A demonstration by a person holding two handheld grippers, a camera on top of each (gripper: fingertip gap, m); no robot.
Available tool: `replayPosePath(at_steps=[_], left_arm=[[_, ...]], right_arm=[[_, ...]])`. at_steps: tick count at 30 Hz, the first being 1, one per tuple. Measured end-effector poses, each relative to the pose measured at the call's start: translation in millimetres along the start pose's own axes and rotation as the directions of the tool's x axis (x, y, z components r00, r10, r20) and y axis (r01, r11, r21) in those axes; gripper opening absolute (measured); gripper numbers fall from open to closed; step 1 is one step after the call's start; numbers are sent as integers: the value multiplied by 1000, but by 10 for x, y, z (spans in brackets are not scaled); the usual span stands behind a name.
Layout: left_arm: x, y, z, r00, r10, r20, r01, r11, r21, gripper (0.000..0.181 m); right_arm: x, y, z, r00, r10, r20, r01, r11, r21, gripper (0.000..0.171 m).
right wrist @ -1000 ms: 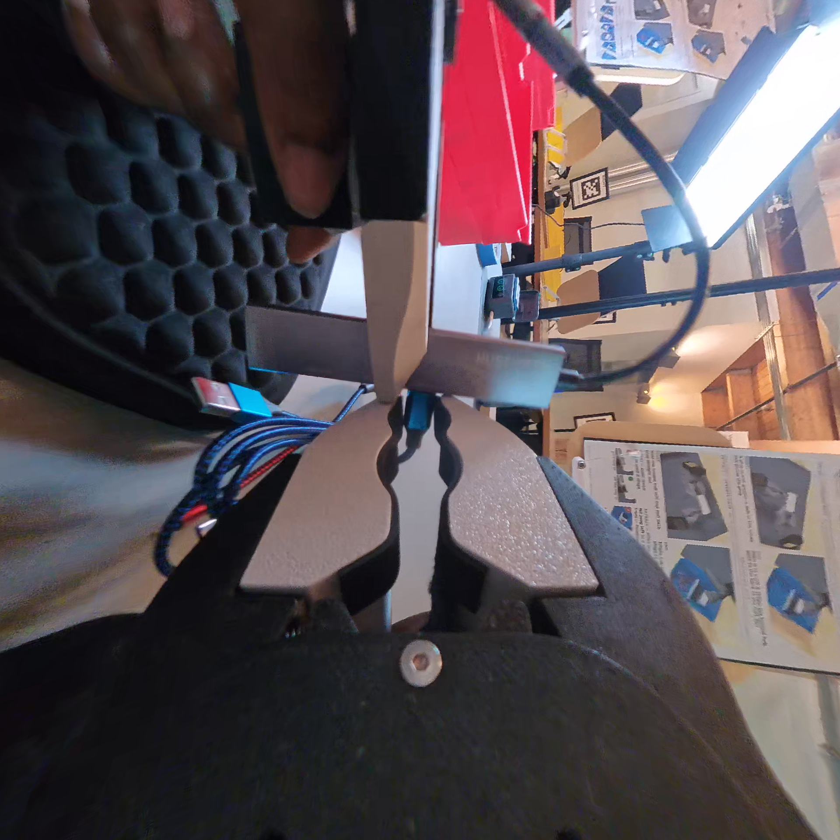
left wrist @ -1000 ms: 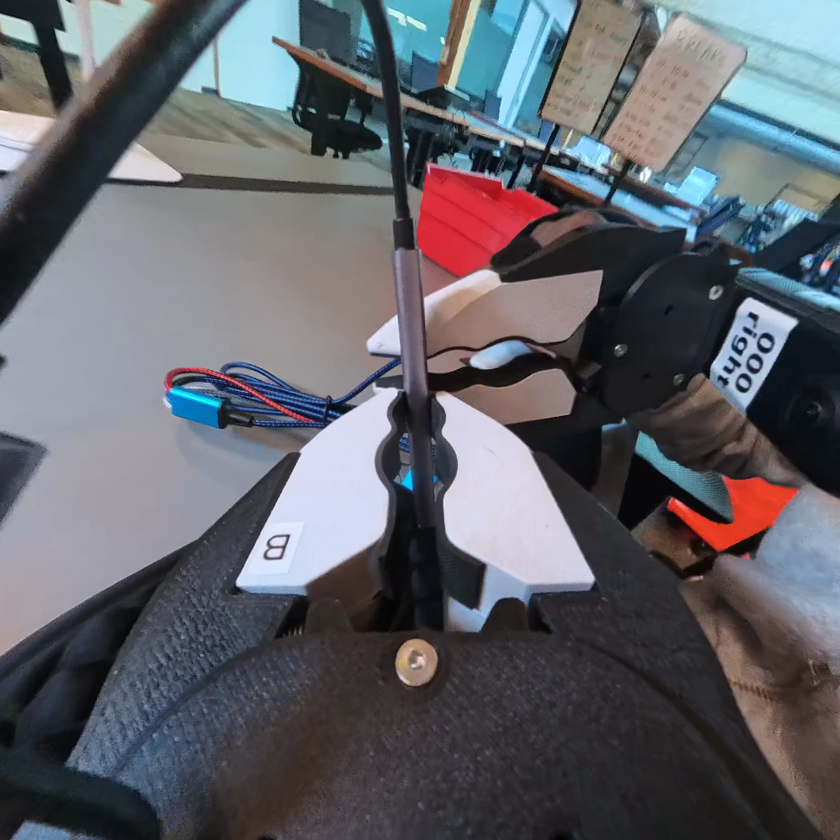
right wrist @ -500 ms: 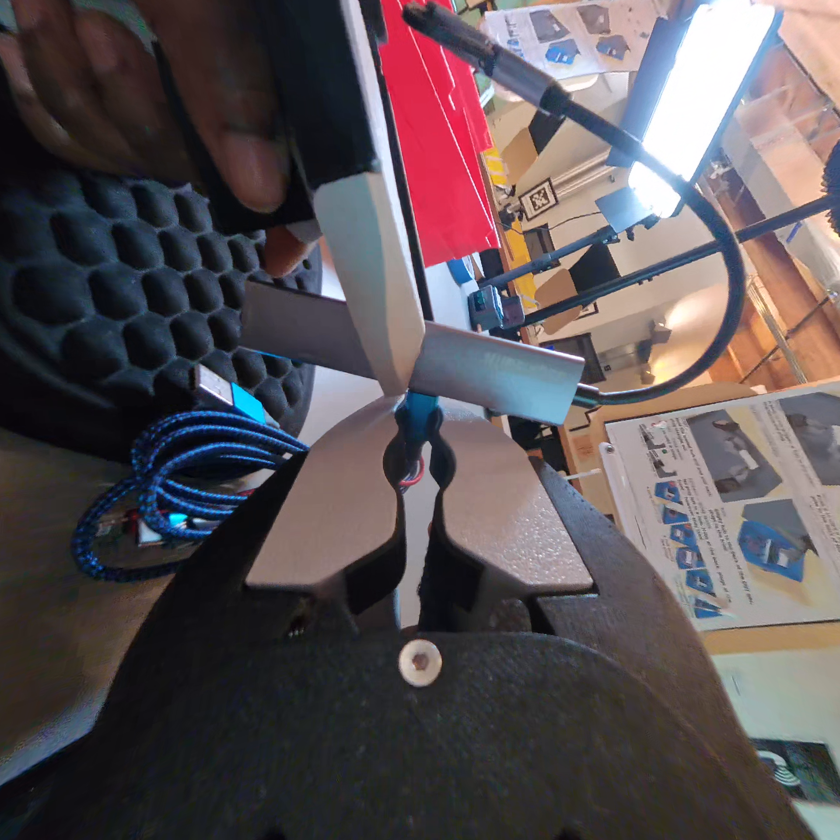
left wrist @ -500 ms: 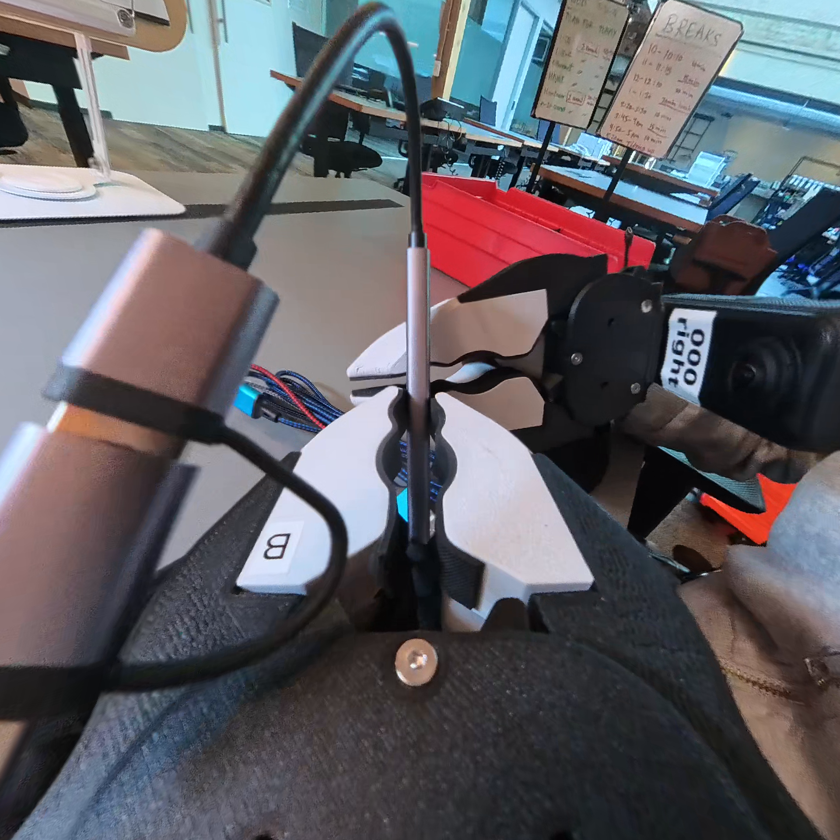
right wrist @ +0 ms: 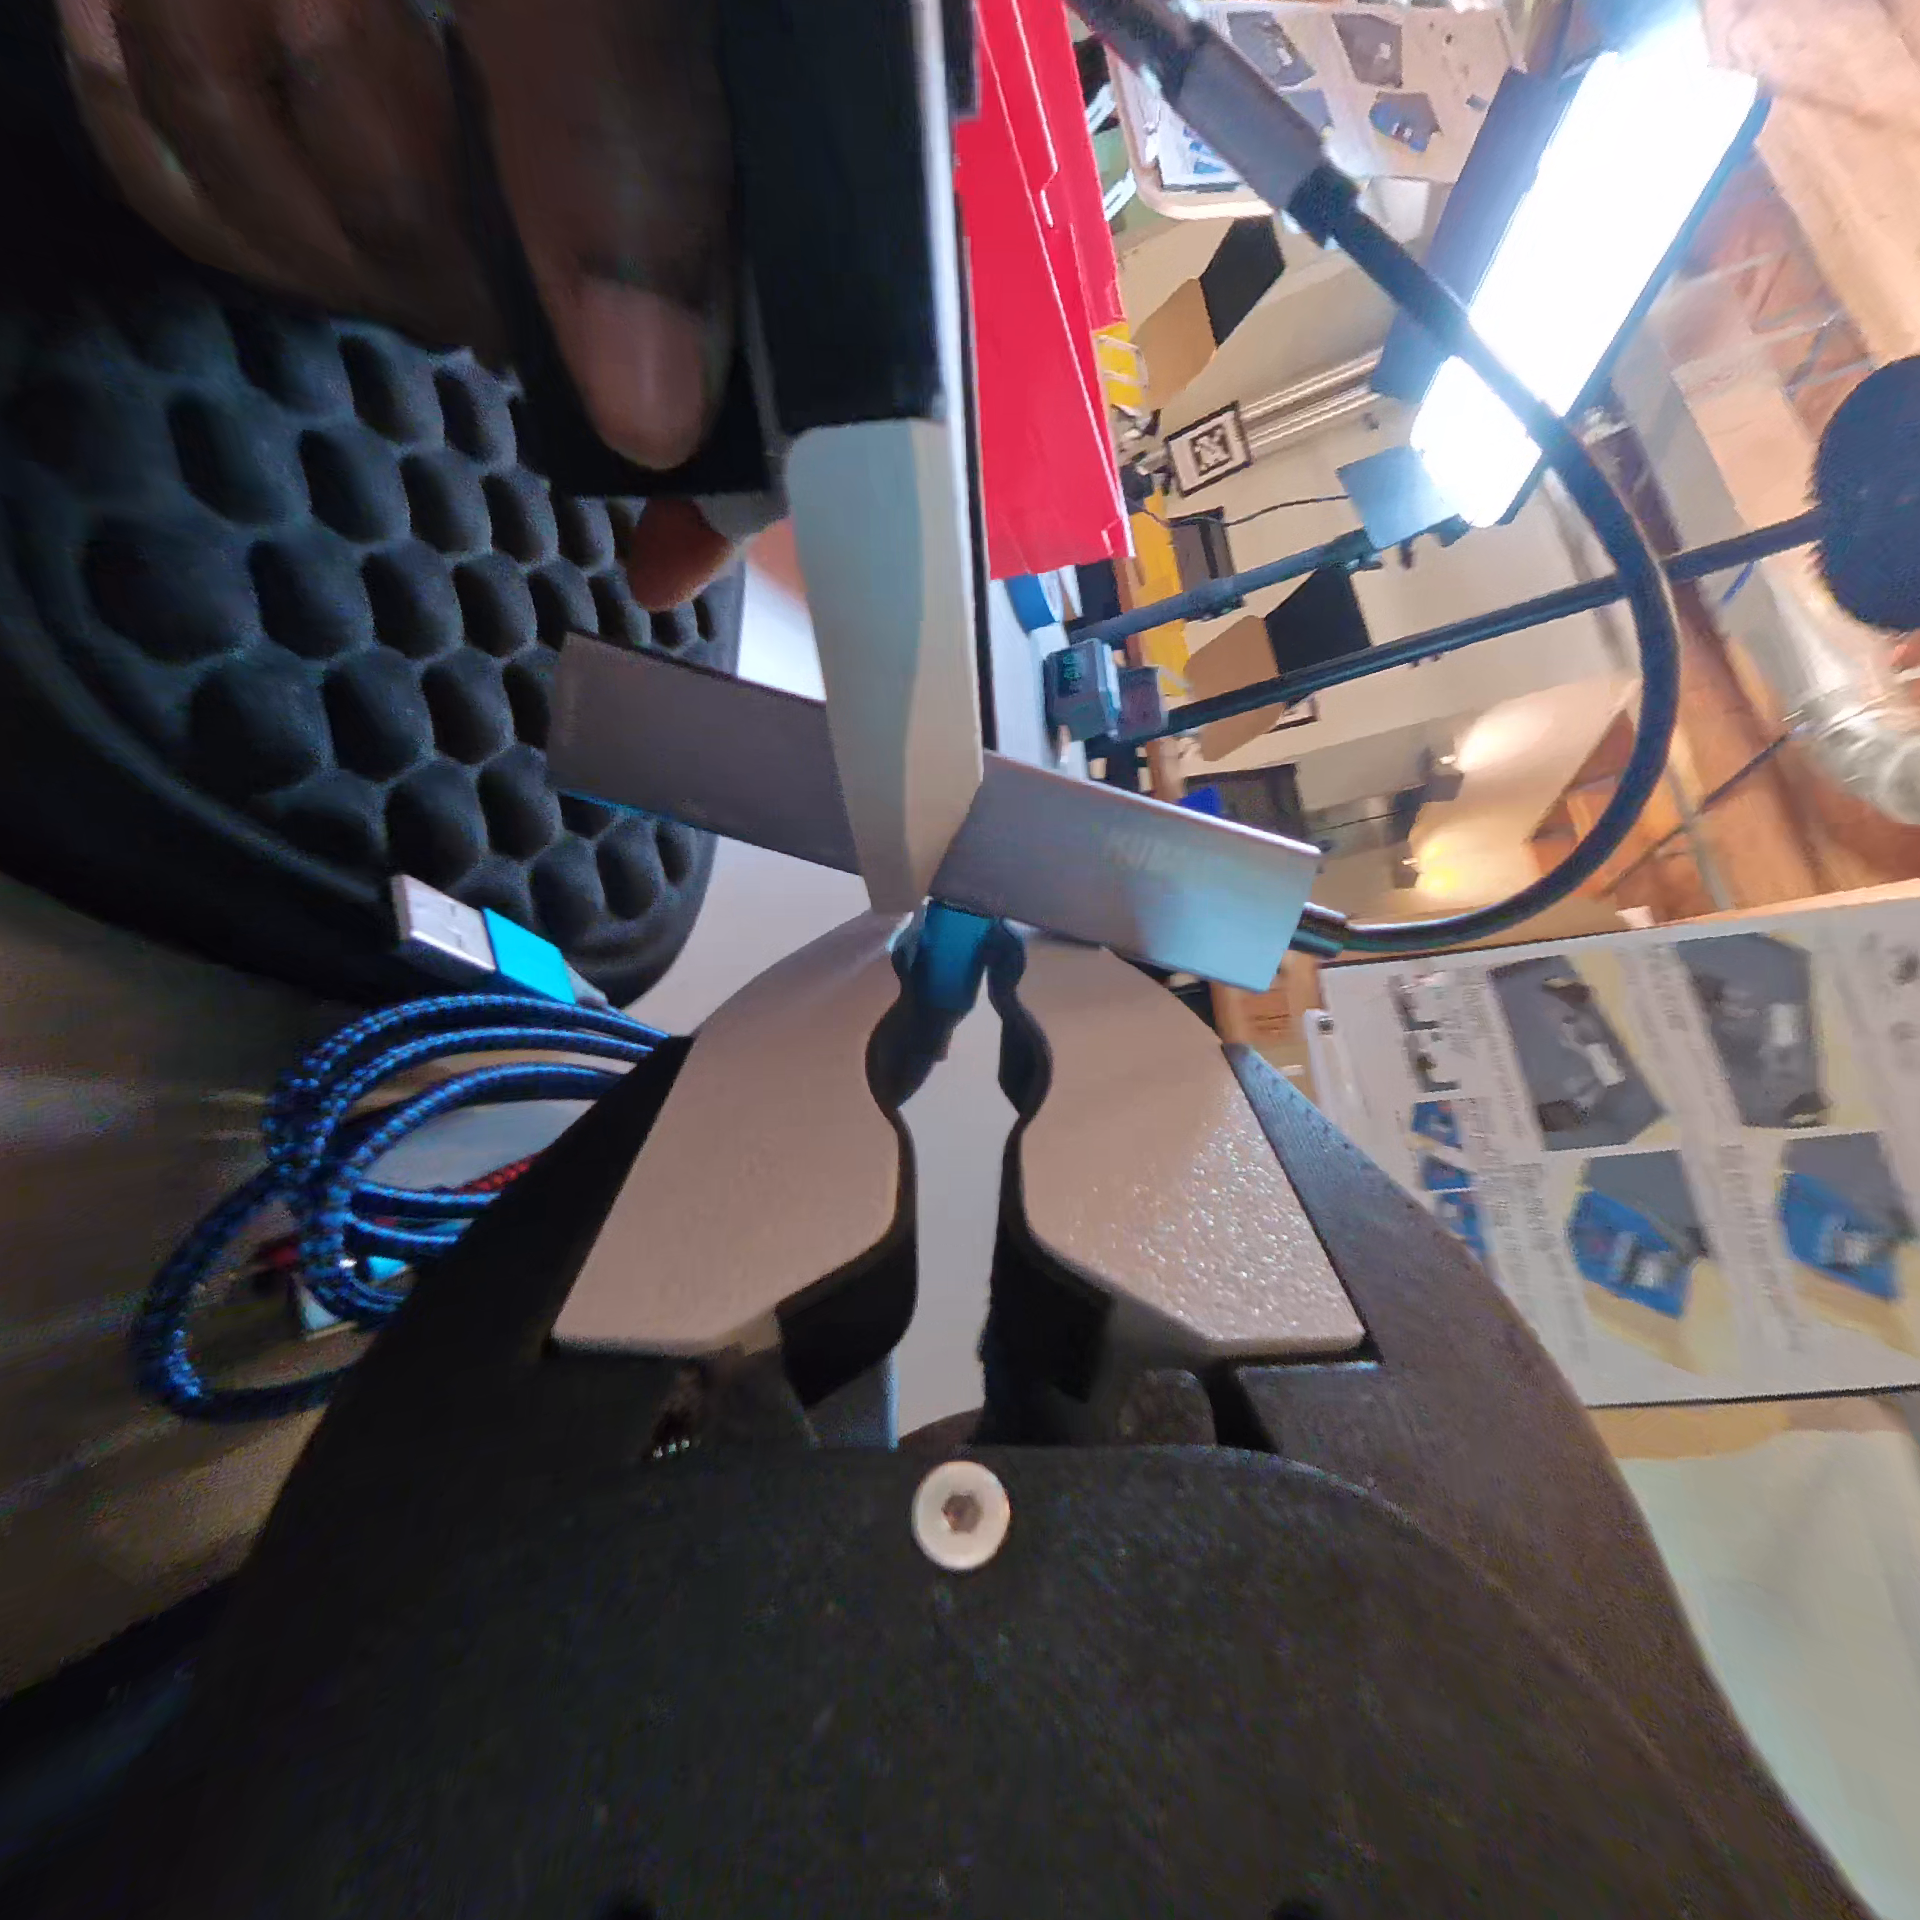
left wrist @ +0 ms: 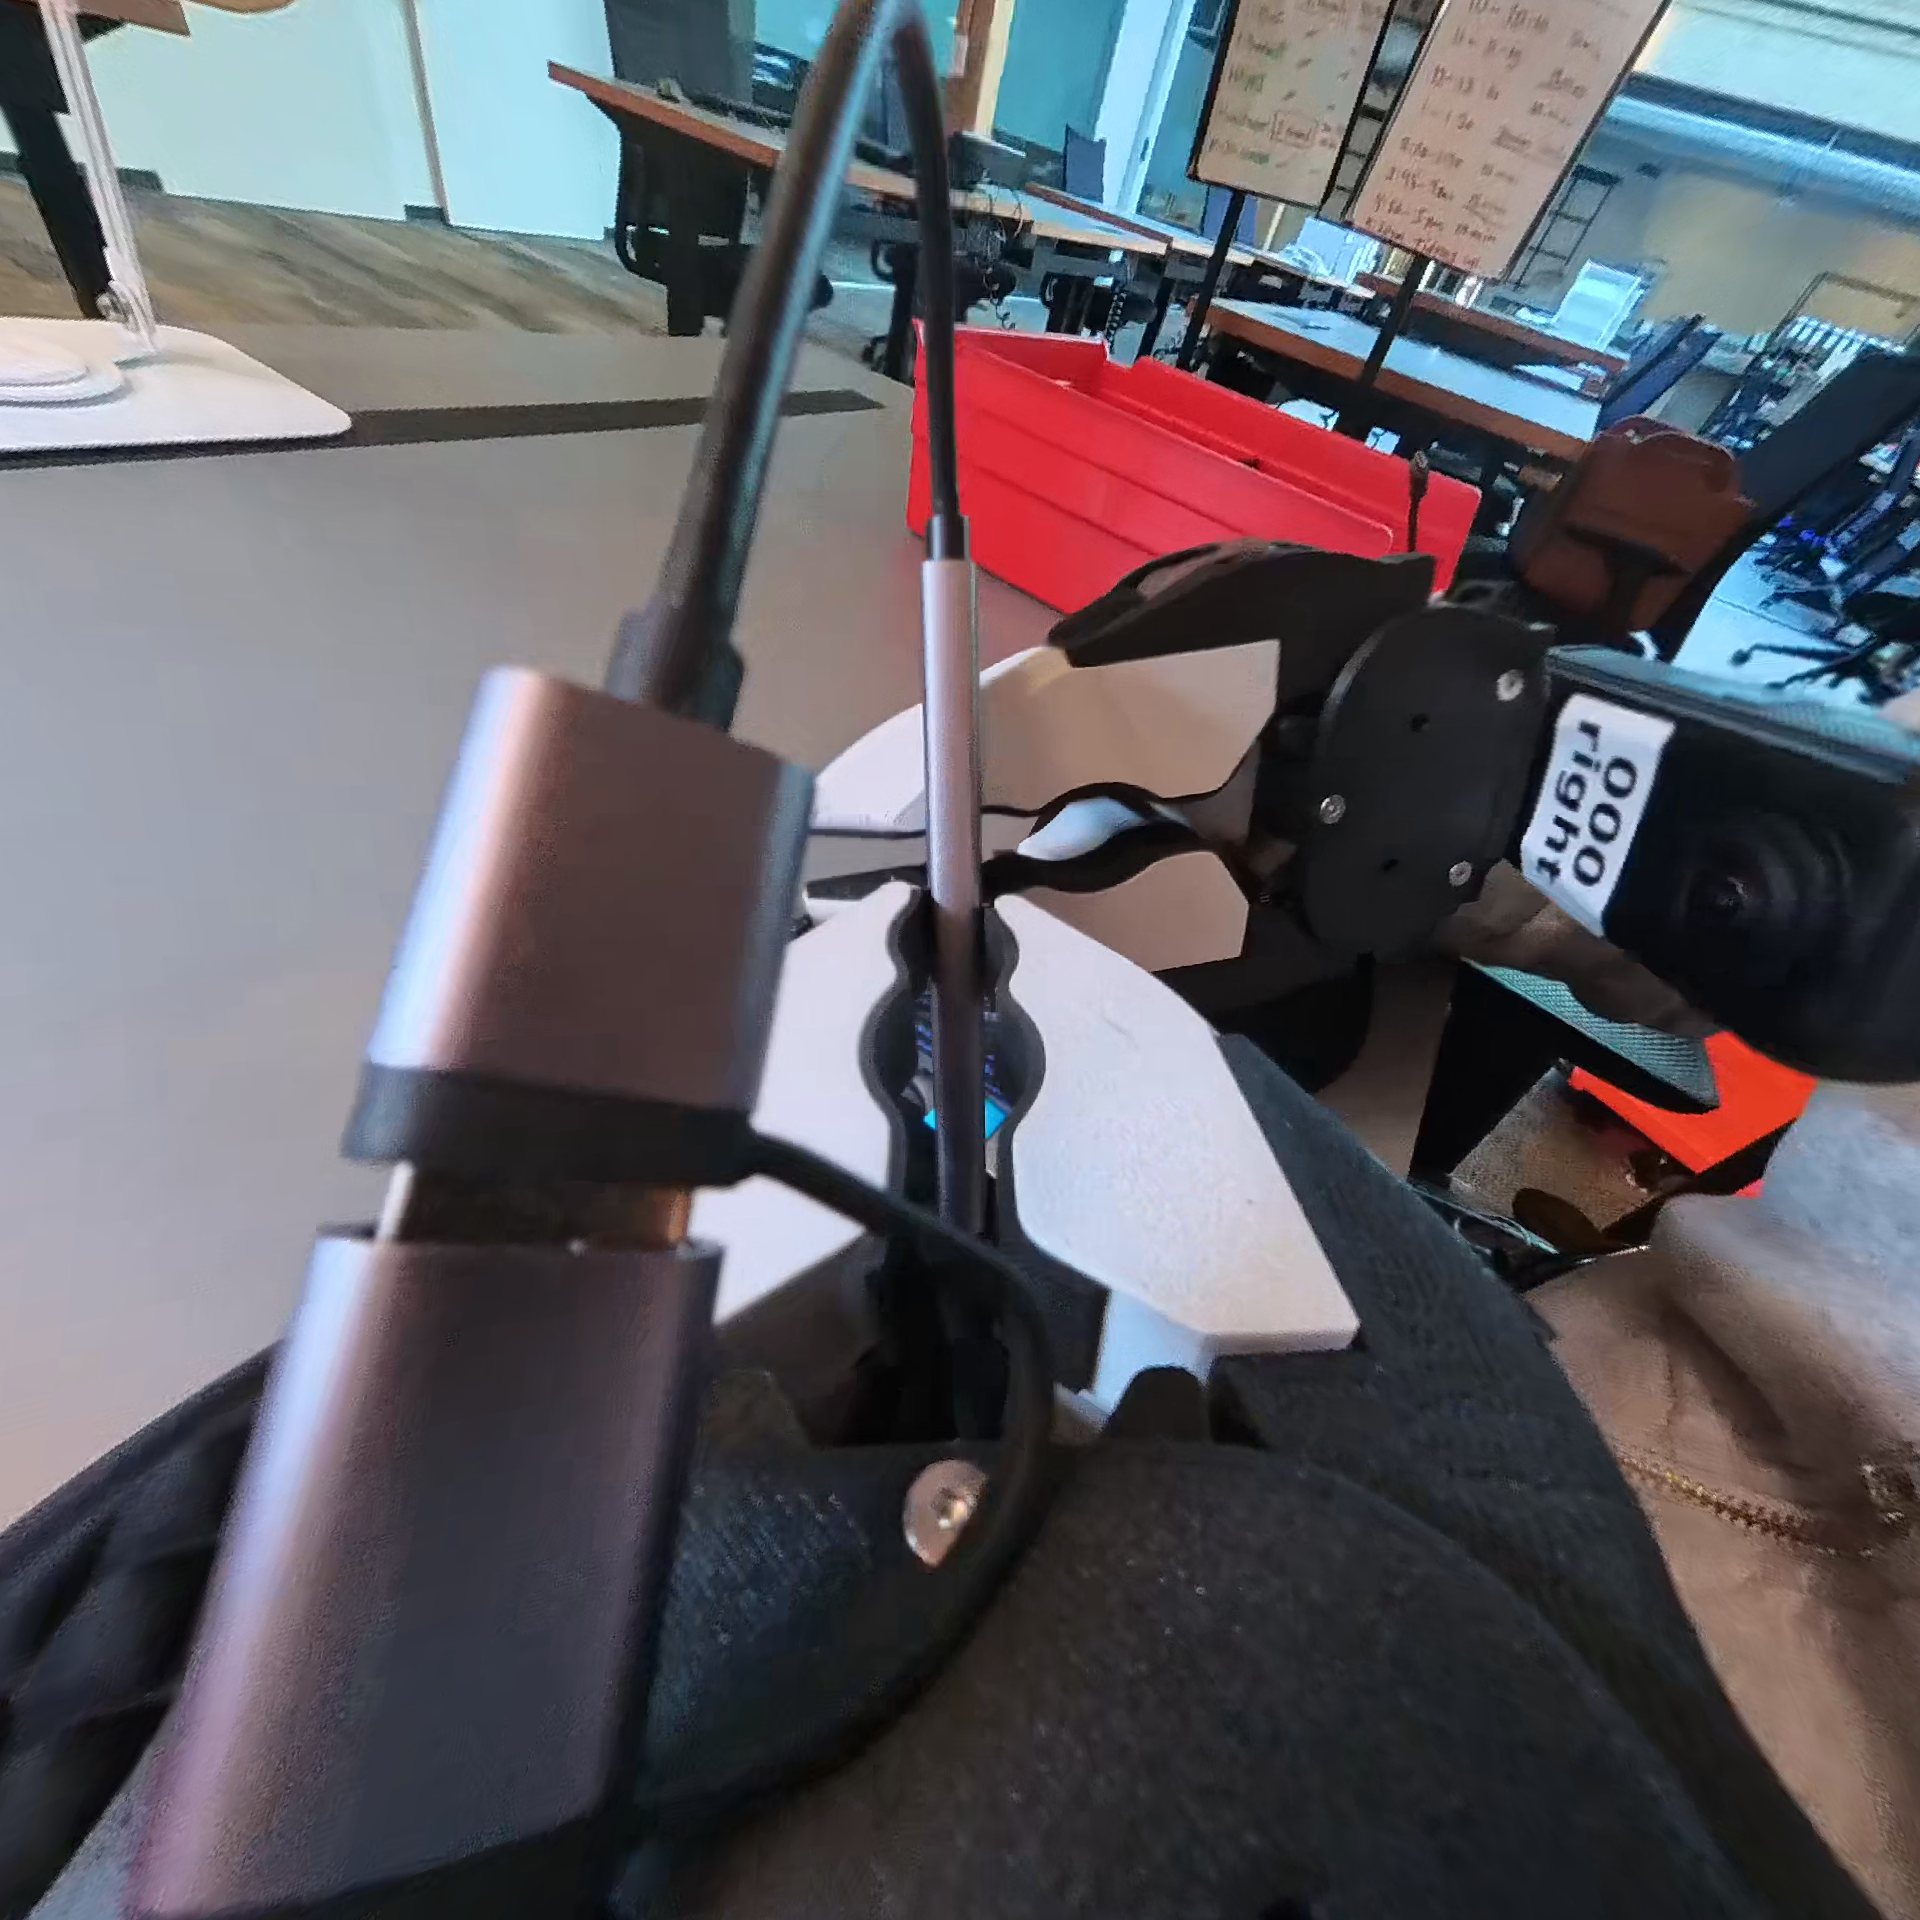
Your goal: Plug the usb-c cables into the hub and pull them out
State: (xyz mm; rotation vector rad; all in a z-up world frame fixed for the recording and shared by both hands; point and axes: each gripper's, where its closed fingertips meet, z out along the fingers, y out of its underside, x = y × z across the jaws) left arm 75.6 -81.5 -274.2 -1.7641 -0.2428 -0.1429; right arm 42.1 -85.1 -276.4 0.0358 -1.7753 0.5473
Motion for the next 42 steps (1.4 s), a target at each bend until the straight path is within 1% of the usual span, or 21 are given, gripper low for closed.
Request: replayPosePath(at_steps=[2, 5, 6, 7, 9, 10, 11, 12, 13, 14, 15, 20, 21, 23, 25, 28, 30, 34, 37, 39, 42], left_arm=[[11, 0, -1, 1000, 3, -7, -3, 1000, 0, 12], [11, 24, 17, 1000, -6, -15, 6, 1000, -23, 12], [15, 25, 19, 1000, -7, -19, 6, 1000, -24, 12], [24, 19, 14, 1000, -5, -26, 4, 1000, -17, 12], [35, -6, -6, 999, -7, -37, 8, 1000, 8, 12], [36, -32, -22, 999, -17, -46, 19, 999, 30, 4], [30, -62, -44, 998, -29, -53, 32, 998, 56, 8], [20, -82, -64, 998, -39, -54, 43, 996, 75, 8], [8, -95, -79, 998, -43, -48, 47, 995, 90, 13], [0, -102, -89, 998, -44, -41, 48, 994, 99, 9], [-9, -103, -94, 998, -44, -33, 47, 994, 103, 9], [-45, -98, -93, 999, -3, 44, -2, 994, 108, 9], [-57, -111, -108, 998, -3, 57, -4, 992, 123, 8], [-75, -145, -146, 997, -13, 73, 1, 987, 160, 8], [-75, -155, -152, 996, -6, 85, -9, 986, 168, 9], [-54, -196, -173, 999, -34, 34, 27, 981, 195, 10], [-50, -222, -190, 999, -28, 43, 18, 977, 211, 10], [-112, -260, -230, 996, -70, 62, 53, 968, 247, 10], [-112, -257, -221, 995, -54, 79, 34, 970, 242, 9], [-110, -260, -225, 995, -50, 85, 27, 969, 247, 9], [-104, -267, -233, 996, -62, 63, 44, 967, 252, 9]], right_arm=[[16, 2, -20, 997, -69, -22, 69, 998, -12, 12], [-4, 24, -27, 996, -84, 13, 84, 996, -26, 12], [-13, 26, -32, 998, -62, 30, 62, 998, -27, 12], [-33, 22, -38, 998, -26, 55, 27, 999, -26, 8], [-36, -2, -42, 992, 87, 87, -85, 996, -18, 7], [-27, -21, -40, 986, 134, 96, -133, 991, -8, 7], [-15, -39, -31, 981, 168, 98, -169, 986, 2, 6], [-3, -51, -15, 980, 177, 90, -178, 984, 6, 6], [12, -56, 2, 985, 156, 70, -157, 988, 6, 6], [26, -56, 17, 991, 126, 46, -126, 992, 6, 6], [27, -52, 30, 994, 109, 31, -109, 994, 9, 6], [-8, -13, 66, 985, 169, 19, -169, 986, 15, 7], [-13, -17, 78, 978, 207, 12, -207, 978, 4, 7], [-48, -39, 98, 940, 342, 19, -342, 940, -13, 5], [-49, -39, 100, 919, 395, -4, -395, 918, -35, 5], [34, -84, 77, 918, 395, -33, -396, 918, -24, 5], [89, -101, 76, 934, 350, -67, -352, 936, -26, 6], [190, -155, 34, 920, 377, -106, -380, 925, -1, 23], [186, -189, 11, 911, 404, -80, -405, 914, 4, 21], [155, -207, 17, 915, 398, -71, -399, 917, 1, 12], [154, -215, 29, 919, 389, -68, -390, 921, -6, 11]])
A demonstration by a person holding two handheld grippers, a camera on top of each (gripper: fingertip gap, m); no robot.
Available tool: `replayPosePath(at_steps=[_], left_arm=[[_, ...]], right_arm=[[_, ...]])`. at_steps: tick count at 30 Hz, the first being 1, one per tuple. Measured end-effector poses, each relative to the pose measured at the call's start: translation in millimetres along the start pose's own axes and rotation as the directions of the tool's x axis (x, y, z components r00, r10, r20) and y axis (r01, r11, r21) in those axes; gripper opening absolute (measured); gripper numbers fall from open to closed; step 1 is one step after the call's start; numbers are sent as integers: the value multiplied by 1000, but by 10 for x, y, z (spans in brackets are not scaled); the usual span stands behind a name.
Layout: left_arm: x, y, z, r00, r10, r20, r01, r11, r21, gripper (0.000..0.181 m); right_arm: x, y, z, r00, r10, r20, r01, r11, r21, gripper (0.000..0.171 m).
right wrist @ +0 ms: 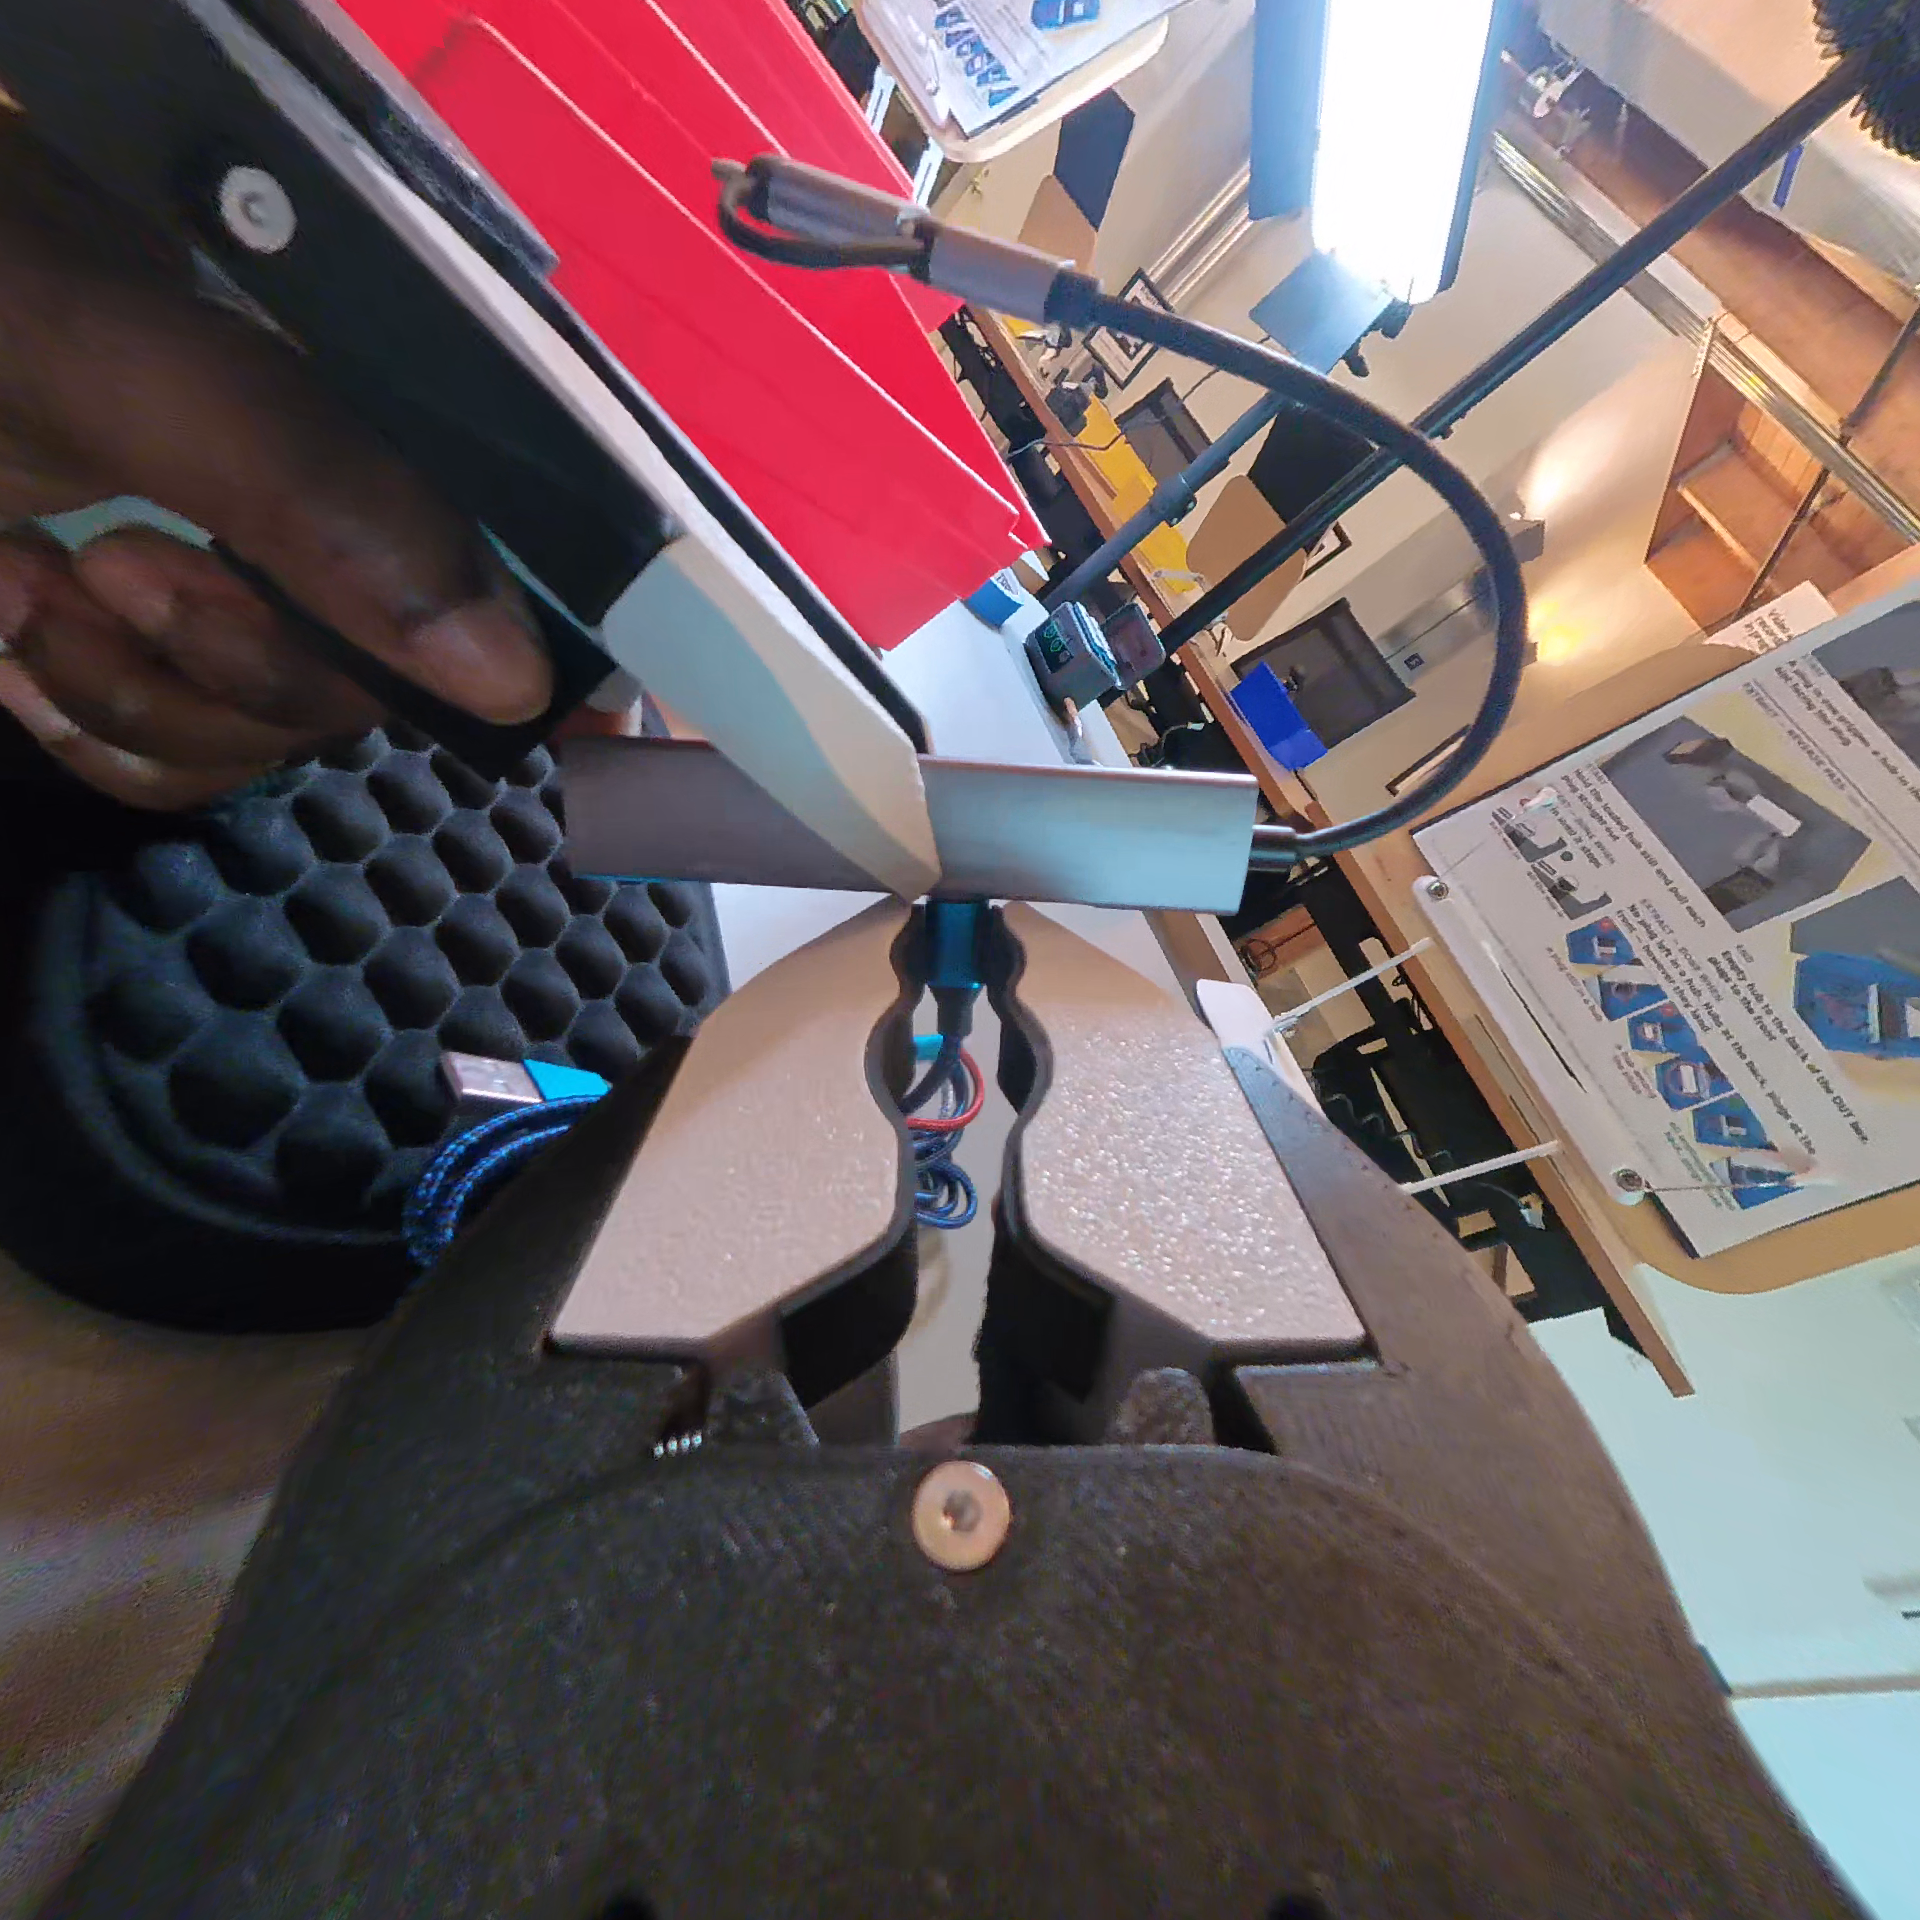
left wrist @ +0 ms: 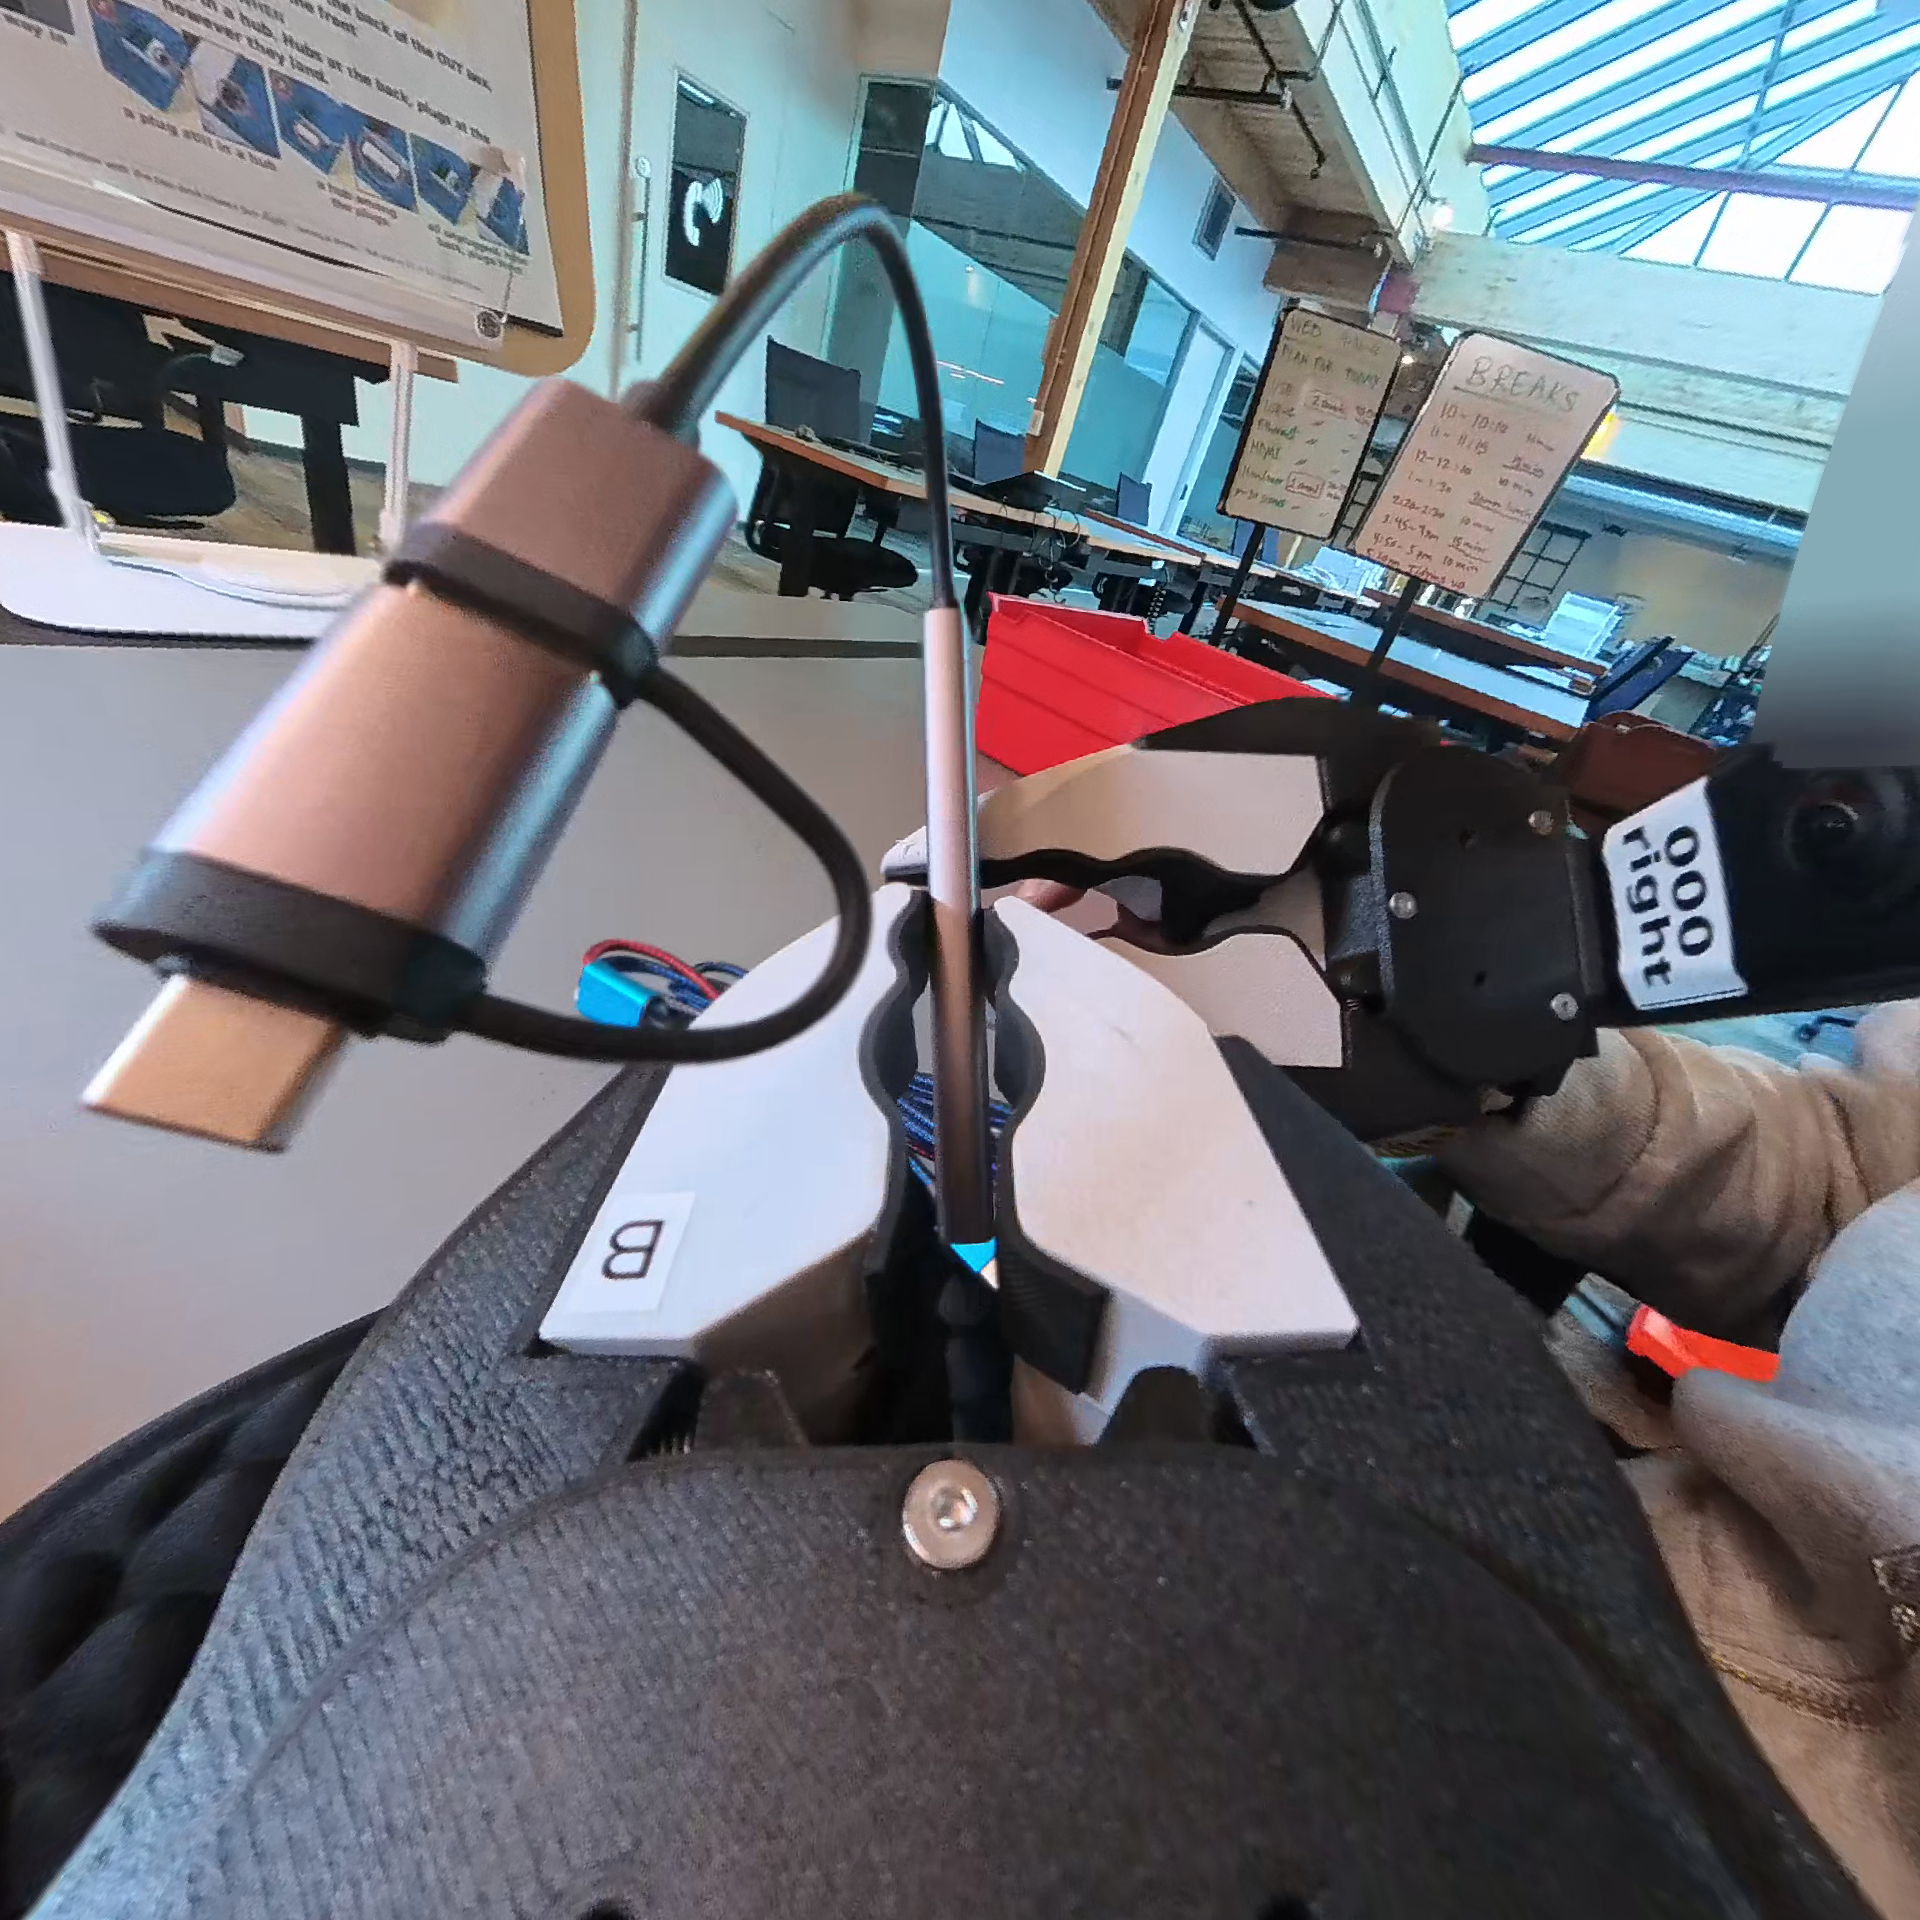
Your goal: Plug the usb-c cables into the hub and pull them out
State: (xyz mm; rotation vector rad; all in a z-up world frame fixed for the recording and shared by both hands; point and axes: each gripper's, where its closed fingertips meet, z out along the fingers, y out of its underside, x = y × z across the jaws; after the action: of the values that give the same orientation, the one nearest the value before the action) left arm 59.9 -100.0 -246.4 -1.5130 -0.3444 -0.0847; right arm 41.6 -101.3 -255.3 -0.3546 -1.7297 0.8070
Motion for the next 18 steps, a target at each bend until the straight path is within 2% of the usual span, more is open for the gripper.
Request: replayPosePath(at_steps=[3, 6, 7, 9, 14, 18], left_arm=[[15, -10, 7, 999, -30, -37, 29, 1000, -10, 11], [-2, -73, 24, 998, -42, -37, 43, 999, 11, 26], [-9, -68, 39, 998, -45, -32, 45, 999, 5, 26], [-33, -77, 51, 999, -39, -7, 39, 999, 16, 11], [-82, -118, -24, 999, -51, 16, 49, 996, 77, 9], [-77, -85, -28, 999, 0, 51, -3, 998, 65, 8]], right_arm=[[3, 10, -13, 997, -72, 24, 73, 997, -17, 11], [-72, 18, -6, 986, -156, 54, 158, 987, -30, 11], [-102, 6, -1, 984, -169, 58, 171, 985, -26, 11], [-124, -19, 15, 986, -153, 59, 155, 988, -22, 11], [-139, -42, 84, 996, -54, 66, 55, 998, -8, 12], [-135, 15, 80, 980, -195, -41, 193, 980, -54, 12]])
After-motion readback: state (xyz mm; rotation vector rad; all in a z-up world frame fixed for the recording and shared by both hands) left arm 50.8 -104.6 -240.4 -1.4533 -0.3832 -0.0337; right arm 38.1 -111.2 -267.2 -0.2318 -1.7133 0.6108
